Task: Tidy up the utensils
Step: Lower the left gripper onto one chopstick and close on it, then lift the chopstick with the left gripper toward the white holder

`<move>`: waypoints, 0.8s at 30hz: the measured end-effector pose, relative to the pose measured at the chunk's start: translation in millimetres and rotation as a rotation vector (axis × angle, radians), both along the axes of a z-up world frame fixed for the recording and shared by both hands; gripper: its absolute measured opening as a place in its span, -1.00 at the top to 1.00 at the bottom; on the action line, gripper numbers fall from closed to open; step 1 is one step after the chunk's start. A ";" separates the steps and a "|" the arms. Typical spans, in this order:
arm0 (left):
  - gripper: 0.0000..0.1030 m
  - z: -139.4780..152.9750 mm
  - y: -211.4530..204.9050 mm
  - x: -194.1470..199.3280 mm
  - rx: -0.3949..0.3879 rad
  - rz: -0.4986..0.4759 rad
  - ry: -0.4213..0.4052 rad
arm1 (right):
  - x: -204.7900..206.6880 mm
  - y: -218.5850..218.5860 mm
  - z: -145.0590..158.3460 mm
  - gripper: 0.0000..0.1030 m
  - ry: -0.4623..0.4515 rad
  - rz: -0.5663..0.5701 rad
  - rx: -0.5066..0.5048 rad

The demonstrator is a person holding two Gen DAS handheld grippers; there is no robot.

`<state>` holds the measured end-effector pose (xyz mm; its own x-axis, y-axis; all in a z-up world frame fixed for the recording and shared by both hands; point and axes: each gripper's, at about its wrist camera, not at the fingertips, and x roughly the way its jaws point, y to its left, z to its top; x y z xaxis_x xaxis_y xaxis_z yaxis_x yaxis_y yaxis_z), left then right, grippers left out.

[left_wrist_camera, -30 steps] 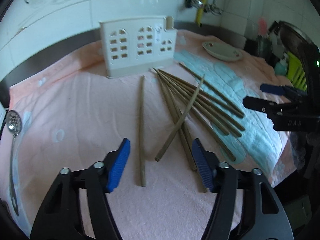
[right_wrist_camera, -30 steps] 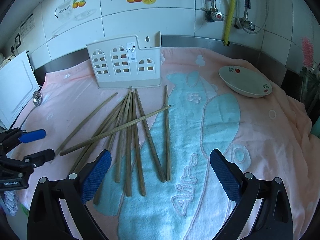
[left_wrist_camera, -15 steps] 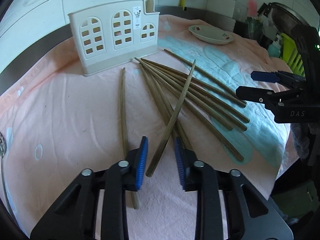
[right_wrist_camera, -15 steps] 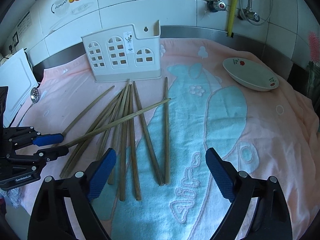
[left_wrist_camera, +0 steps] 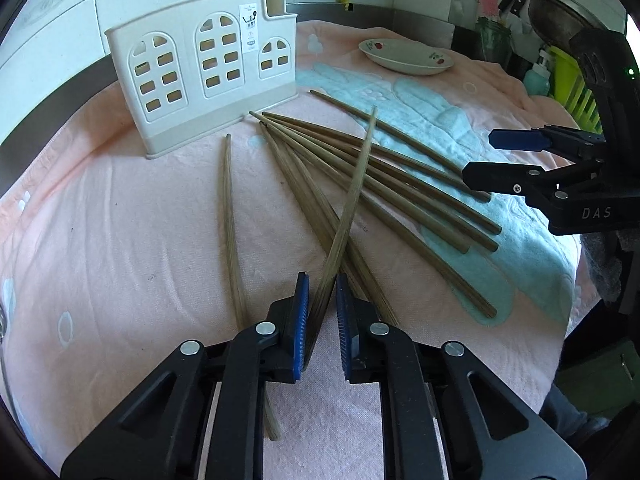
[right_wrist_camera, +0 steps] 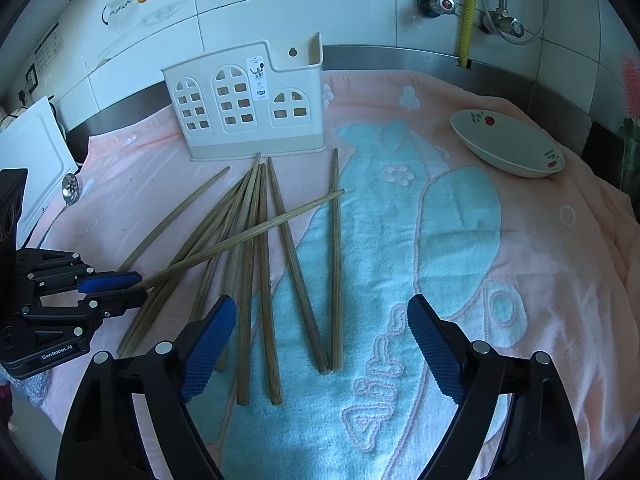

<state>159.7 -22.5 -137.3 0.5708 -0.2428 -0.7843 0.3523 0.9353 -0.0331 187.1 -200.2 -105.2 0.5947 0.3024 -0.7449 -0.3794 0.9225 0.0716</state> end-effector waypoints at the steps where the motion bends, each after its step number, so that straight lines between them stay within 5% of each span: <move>1: 0.82 -0.1 0.2 -0.5 -0.005 -0.003 0.000 | 0.2 -0.4 -0.1 -0.64 0.000 0.000 0.000; 15: 0.89 -1.1 1.7 -1.4 -0.029 -0.002 -0.002 | 6.6 -2.6 -4.8 -0.32 0.012 -0.006 0.012; 24: 0.89 28.1 9.1 -17.6 -0.046 0.033 -0.075 | 18.8 -3.9 -12.8 0.34 0.043 -0.020 0.031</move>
